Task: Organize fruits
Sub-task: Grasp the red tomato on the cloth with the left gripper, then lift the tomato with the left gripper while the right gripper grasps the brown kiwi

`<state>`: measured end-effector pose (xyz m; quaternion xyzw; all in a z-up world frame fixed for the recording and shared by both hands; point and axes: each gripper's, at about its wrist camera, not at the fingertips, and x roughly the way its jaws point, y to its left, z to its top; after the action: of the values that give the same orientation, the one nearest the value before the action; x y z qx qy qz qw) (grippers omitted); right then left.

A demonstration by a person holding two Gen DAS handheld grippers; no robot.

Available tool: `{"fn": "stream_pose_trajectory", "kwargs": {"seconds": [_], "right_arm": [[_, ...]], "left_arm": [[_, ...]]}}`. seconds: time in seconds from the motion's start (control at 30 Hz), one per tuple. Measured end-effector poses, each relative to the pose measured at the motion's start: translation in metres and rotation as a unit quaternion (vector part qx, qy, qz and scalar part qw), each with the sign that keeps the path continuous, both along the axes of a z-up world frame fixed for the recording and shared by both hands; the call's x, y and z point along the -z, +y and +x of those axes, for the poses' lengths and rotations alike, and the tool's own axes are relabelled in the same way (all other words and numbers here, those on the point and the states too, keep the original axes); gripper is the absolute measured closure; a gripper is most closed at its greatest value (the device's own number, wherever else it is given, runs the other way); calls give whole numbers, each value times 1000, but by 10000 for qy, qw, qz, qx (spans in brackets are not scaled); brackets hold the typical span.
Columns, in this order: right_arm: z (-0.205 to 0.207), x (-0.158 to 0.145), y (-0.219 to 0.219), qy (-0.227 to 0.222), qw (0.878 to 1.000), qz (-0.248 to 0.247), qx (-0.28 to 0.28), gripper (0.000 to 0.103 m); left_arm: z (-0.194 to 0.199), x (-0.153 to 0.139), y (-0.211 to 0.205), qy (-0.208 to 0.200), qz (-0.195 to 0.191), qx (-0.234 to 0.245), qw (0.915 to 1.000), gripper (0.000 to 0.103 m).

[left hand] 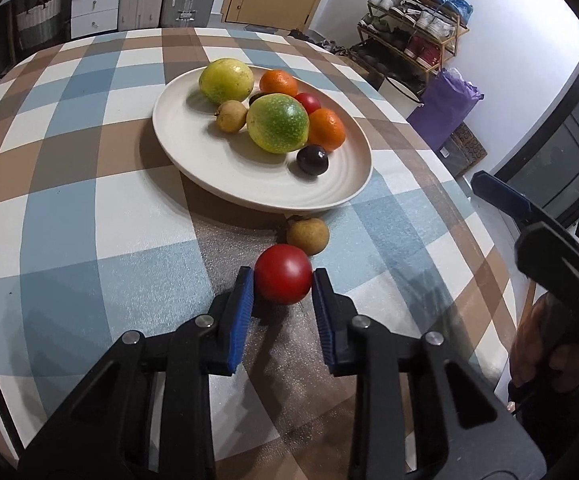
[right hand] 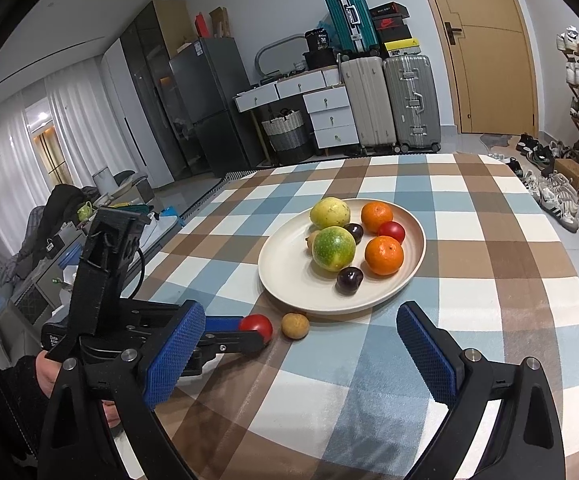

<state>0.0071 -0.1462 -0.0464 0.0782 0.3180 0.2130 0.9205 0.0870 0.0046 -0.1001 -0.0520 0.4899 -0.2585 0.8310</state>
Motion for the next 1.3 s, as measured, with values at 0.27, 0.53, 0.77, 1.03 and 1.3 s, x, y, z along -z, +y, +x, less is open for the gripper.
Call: {"fn": "stream_pose_trajectory", "kwargs": {"seconds": [0.27,0.53,0.77,1.03,1.3], "right_arm": [[3,6,-1,133,9999,-12,32,5],[12,22,3,377,9993,-22,63,5],[26,43,10,730,9971,-171,127,5],[35,55,29,813,9954,-509,-2,6],[50,66,51,1086,9910,-768,-166,21]], "left_arm": [[-8,-9,9,-141,-22,-136,9998,76],[-17,-18,29,-233,-91,-406,9989,76],[-30,-19,47,-284,-137,-590,9978,76],[-38,-17,66,-270,-199,-726,9968,76],[-38,-9,81,-203,-275,-836,9959,76]]}}
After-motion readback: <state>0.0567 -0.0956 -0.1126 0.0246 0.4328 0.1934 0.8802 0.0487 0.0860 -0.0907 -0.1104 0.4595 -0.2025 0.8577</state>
